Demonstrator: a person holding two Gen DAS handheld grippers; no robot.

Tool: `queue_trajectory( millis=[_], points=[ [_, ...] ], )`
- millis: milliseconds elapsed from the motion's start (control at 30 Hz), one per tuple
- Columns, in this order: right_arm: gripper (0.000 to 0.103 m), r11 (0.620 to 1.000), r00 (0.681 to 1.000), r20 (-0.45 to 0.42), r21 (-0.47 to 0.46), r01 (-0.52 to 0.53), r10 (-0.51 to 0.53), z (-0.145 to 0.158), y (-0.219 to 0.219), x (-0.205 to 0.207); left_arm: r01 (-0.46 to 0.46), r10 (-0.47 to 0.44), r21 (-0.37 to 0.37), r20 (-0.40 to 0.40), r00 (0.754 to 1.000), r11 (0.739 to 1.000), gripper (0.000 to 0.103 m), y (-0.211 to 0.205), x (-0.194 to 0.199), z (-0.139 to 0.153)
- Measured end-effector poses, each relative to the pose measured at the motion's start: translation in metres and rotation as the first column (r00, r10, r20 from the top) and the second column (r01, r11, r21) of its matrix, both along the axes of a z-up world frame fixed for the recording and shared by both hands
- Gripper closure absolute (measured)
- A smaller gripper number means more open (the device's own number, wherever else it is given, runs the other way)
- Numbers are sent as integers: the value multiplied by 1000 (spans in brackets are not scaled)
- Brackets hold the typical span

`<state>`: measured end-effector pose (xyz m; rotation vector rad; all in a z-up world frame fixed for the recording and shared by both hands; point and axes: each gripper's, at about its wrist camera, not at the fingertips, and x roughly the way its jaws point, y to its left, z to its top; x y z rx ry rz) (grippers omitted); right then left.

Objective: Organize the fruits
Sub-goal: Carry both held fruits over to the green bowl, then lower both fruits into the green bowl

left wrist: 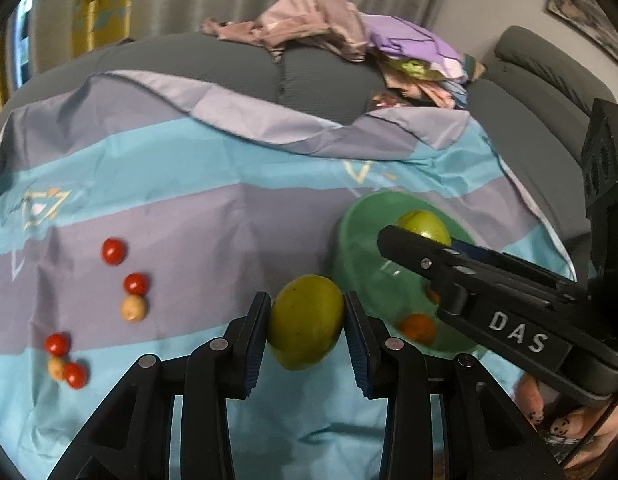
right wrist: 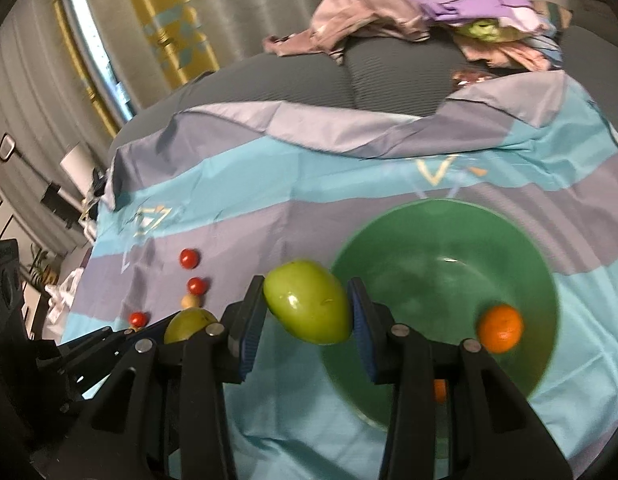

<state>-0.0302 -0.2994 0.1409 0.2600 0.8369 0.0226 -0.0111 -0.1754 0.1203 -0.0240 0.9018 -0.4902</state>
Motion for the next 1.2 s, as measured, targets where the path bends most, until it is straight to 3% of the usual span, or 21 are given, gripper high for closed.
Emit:
queue_trajectory(
  millis=[500,1200],
  points=[
    [61,985,985,-18,23,173,-172,-3,-65,-12,103,-103,-5,-41,994,995,65,-63,11,-10],
    [61,974,967,-139,49,221,-212,-33,-89,-1,149,-146,16,-115,982,989,65,-99,17,-36]
  ],
)
